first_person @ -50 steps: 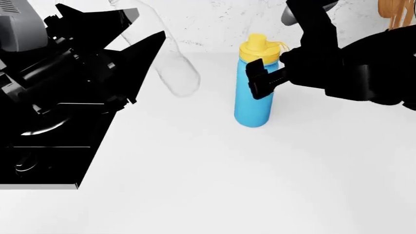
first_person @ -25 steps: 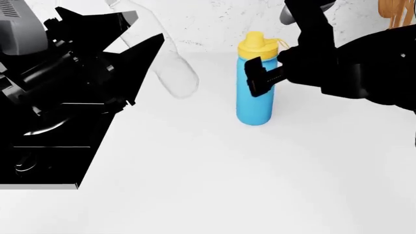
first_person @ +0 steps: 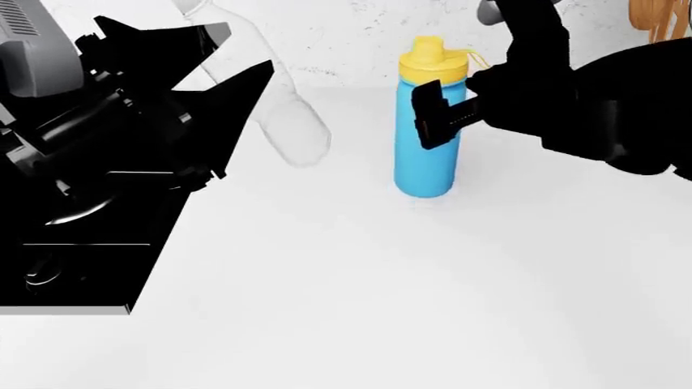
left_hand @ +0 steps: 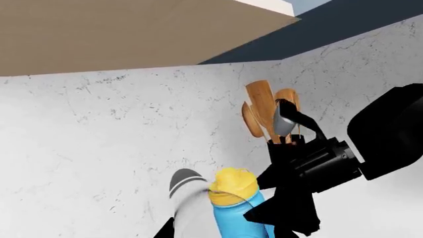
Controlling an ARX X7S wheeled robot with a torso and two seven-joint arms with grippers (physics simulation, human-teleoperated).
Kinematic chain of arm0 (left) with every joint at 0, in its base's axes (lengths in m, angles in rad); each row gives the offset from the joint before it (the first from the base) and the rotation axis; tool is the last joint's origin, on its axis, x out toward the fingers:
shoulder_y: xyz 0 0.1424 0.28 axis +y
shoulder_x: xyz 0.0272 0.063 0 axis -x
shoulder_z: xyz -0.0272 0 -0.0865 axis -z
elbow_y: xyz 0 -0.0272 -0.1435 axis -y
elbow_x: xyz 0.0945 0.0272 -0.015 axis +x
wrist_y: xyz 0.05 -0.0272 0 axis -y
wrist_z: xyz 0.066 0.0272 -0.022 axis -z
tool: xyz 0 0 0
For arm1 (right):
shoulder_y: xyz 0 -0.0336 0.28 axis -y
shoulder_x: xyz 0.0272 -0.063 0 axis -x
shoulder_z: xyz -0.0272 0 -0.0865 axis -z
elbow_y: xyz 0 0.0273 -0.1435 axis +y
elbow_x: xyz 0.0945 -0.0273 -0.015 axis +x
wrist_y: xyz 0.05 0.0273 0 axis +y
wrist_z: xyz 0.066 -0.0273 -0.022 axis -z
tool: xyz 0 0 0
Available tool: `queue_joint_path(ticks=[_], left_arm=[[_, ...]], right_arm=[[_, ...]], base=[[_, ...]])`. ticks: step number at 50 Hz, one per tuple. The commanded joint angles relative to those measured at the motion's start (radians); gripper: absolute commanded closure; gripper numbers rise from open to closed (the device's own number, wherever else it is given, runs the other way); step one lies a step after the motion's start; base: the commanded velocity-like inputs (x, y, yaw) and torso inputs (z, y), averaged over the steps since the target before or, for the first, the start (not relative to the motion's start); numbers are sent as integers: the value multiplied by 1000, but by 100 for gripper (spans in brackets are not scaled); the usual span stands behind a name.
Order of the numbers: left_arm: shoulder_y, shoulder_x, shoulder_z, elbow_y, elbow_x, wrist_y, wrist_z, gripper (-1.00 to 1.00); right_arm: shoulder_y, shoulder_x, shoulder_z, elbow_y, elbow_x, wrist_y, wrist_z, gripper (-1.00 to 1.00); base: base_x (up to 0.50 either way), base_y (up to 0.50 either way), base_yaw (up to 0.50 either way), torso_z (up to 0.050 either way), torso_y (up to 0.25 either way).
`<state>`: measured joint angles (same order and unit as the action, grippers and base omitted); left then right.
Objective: Move the drinks to the dining counter.
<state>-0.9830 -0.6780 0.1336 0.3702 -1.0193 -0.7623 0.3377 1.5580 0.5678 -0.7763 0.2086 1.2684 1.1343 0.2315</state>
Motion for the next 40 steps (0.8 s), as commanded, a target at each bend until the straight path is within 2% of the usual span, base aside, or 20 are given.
queue_joint_path(ticks=[1, 6, 14, 18, 21, 40], left_arm=[[-3, -2, -13, 4, -16, 2, -15, 100], [-9, -1, -12, 6, -19, 0, -18, 100], [-5, -5, -13, 15, -24, -1, -22, 100], [-8, -7, -16, 19, -28, -5, -33, 100], [-11, -9, -17, 25, -35, -10, -38, 100], [-16, -18, -24, 29, -47, -11, -41, 100]], right_arm=[[13, 34, 93, -94, 42, -23, 99, 100], [5, 54, 153, -161, 101, -30, 193, 100], [-25, 64, 204, -212, 121, -81, 259, 100], [-44, 80, 198, -290, 27, -160, 242, 100], [-26, 78, 177, -293, 15, -134, 256, 100], [-4, 74, 153, -291, -30, -147, 239, 100]], base=[[0, 0, 0, 0, 0], [0, 0, 0, 0, 0], [0, 0, 0, 0, 1], [0, 0, 0, 0, 0], [0, 0, 0, 0, 0], [-499, 17, 0, 1, 1]])
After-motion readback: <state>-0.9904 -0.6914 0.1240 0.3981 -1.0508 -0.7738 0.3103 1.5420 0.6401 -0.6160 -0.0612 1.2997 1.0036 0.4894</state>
